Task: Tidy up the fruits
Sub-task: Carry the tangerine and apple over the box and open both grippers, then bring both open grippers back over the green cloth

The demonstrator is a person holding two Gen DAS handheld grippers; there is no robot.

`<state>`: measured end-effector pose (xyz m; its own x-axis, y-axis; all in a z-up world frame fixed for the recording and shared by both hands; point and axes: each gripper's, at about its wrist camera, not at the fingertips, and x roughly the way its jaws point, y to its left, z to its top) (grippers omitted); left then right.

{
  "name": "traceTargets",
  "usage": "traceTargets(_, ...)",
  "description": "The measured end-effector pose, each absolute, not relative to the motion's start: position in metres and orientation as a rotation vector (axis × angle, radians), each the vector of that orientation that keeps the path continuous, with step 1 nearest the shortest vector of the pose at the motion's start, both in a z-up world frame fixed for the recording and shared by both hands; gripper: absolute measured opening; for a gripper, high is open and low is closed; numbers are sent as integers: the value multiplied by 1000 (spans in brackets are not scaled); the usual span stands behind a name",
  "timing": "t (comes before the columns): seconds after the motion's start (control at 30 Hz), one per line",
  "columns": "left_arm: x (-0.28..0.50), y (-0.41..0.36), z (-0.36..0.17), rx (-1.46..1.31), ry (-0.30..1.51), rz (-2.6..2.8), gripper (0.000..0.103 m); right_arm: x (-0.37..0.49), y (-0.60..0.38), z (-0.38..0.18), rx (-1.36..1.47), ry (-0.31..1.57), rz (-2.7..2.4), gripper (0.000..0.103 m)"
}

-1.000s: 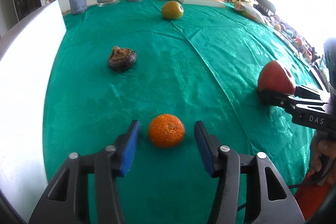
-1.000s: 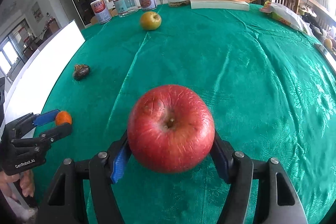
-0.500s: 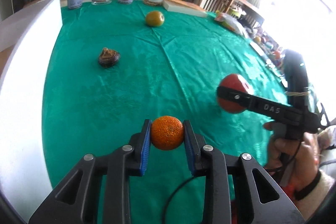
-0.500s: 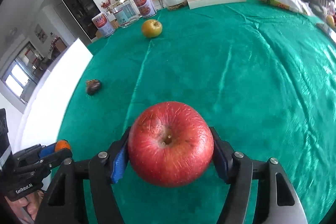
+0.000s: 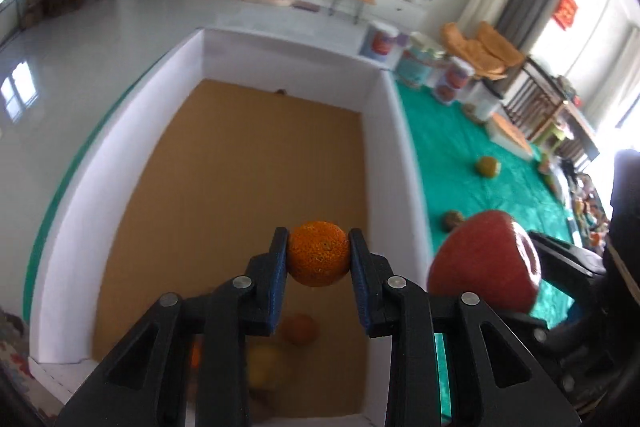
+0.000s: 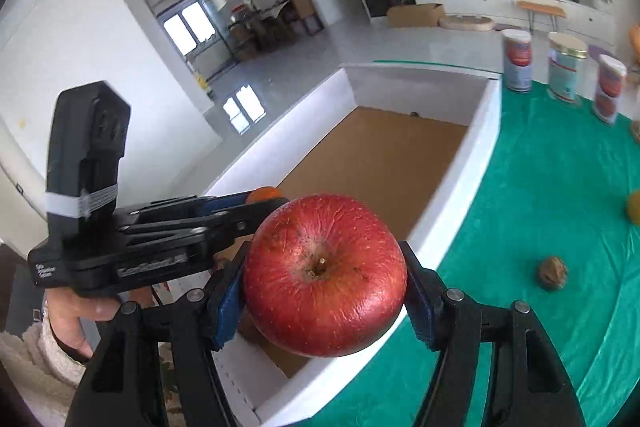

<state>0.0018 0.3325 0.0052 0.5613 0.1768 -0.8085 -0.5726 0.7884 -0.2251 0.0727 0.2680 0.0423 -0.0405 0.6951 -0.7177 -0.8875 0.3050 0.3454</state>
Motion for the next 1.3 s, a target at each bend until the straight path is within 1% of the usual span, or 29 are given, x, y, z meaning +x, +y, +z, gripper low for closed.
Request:
traceTargets(0.13, 2, 374, -38, -542, 981, 564, 31, 60, 319, -1, -394, 1007, 1240, 68)
traceTargets(0.2, 0, 379, -49, -553, 1010, 595, 42, 64, 331, -17, -414, 1036, 1196, 68)
traceTargets(0.23, -2, 381, -50, -564, 1005, 602, 55, 65, 333, -19, -408, 1033, 1182, 69)
traceTargets(0.27, -4, 381, -49, -566, 987, 611, 66, 68, 330, -15, -378, 1009, 1183, 70)
traceTargets(0.3, -5, 378, -44, -559, 961, 621, 69, 74, 323, -7, -337, 976, 1192, 70)
traceTargets(0.37, -9, 368, -29, -530, 905, 630, 77, 80, 299, 15, -266, 900, 1196, 81)
traceTargets(0.4, -10, 359, -21, -513, 875, 623, 78, 83, 283, 27, -244, 853, 1191, 83)
traceTargets(0.43, -8, 351, -12, -497, 845, 606, 80, 85, 264, 38, -237, 803, 1177, 88)
traceTargets(0.47, -5, 340, -3, -479, 817, 581, 82, 88, 244, 47, -240, 758, 1154, 94)
traceTargets(0.53, 1, 306, 13, -435, 769, 511, 84, 96, 197, 55, -257, 686, 1083, 103)
traceTargets(0.6, 14, 268, 26, -393, 743, 413, 86, 108, 152, 52, -281, 656, 981, 103)
traceTargets(0.7, 32, 203, 30, -361, 748, 218, 87, 134, 76, 14, -281, 722, 800, 103)
traceTargets(0.8, 55, 144, 16, -399, 812, 8, 89, 161, 3, -39, -250, 839, 600, 103)
traceTargets(0.87, 73, 114, -7, -442, 884, -61, 89, 170, -41, -72, -207, 902, 489, 103)
traceTargets(0.93, 92, 91, -34, -433, 936, -69, 89, 178, -67, -90, -138, 972, 398, 103)
traceTargets(1.0, 109, 75, -56, -346, 966, 1, 89, 181, -89, -75, -62, 916, 379, 103)
traceTargets(1.07, 120, 72, -75, -251, 961, 92, 89, 176, -95, -69, -63, 873, 352, 103)
traceTargets(1.17, 132, 80, -94, -177, 931, 192, 89, 186, -82, -82, -116, 961, 325, 103)
traceTargets(1.3, 143, 89, -112, -166, 940, 229, 89, 193, -75, -93, -144, 979, 311, 103)
